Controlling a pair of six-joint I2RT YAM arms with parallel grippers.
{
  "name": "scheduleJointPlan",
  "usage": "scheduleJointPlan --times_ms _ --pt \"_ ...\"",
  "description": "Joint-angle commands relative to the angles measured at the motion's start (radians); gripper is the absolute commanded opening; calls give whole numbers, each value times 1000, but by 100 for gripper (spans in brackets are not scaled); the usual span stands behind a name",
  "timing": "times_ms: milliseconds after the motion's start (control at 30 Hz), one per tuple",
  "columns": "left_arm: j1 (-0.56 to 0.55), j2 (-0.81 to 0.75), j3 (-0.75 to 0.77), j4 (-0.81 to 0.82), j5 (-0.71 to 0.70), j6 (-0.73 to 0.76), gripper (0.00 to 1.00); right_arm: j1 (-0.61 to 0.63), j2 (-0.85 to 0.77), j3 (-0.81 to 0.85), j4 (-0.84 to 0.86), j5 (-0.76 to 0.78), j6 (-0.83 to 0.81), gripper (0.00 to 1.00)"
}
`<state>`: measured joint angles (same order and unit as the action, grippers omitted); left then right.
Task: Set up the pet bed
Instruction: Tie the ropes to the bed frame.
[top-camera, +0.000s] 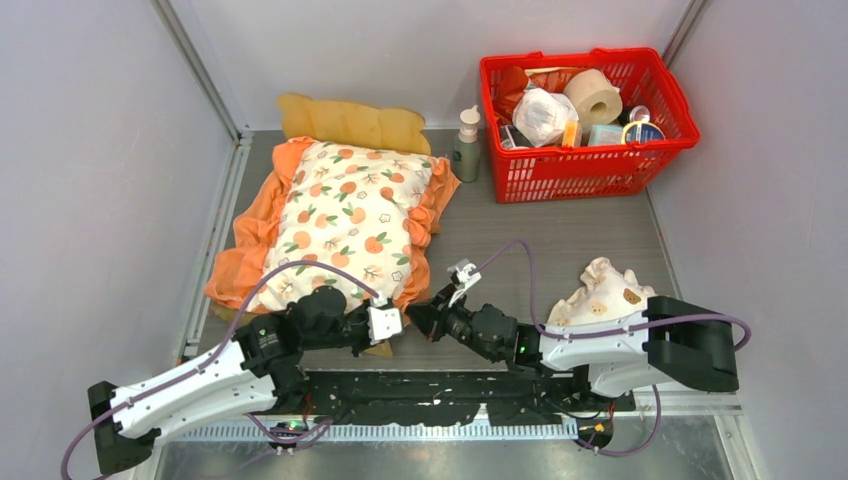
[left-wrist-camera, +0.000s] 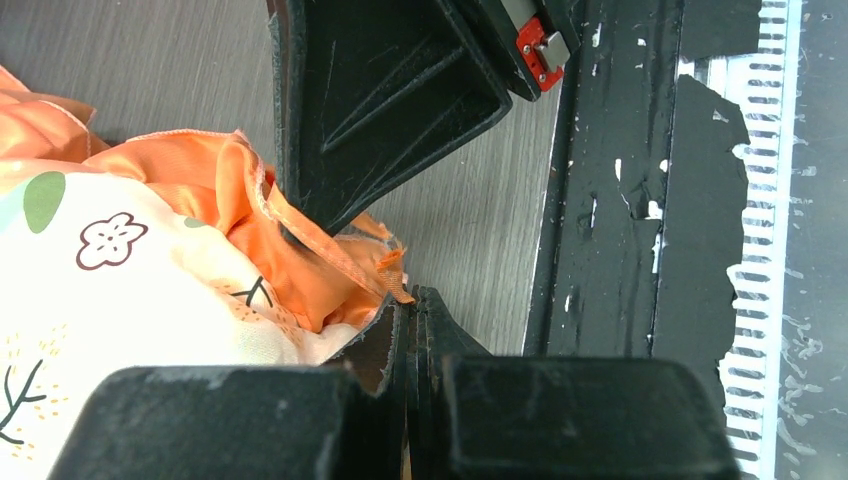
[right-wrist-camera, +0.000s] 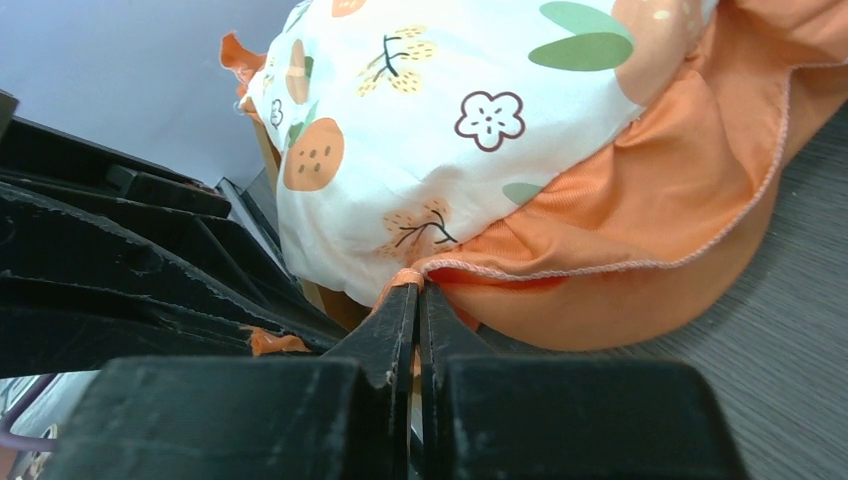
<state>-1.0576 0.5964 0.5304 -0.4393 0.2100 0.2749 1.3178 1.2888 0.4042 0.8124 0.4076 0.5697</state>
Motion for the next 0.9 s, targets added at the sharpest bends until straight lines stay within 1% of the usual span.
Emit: scheduleJointPlan --times_ms 0,133,300,467,500,567,700,767,867 --pt "-1 -13 44 100 43 24 0 -17 -42 35 -87 -10 38 5" --pt "-1 -18 43 100 47 24 0 -23 -14 46 -45 -58 91 5" --pt "-2 -23 38 103 46 28 0 -30 89 48 145 -95 156 5" --pt "-1 -31 29 107 51 31 0 -34 175 82 237 -117 230 5" --pt "-1 -33 27 110 50 30 0 -34 201 80 279 -118 249 5" --pt "-1 -37 22 115 52 34 0 -33 234 70 329 -87 276 5" --pt "-2 -40 17 115 61 42 0 -35 274 64 371 -46 282 5" --pt "-2 -38 18 110 55 46 0 -37 284 60 404 -50 284 5" --pt "-2 -38 19 103 50 54 0 -37 279 60 398 -51 276 5"
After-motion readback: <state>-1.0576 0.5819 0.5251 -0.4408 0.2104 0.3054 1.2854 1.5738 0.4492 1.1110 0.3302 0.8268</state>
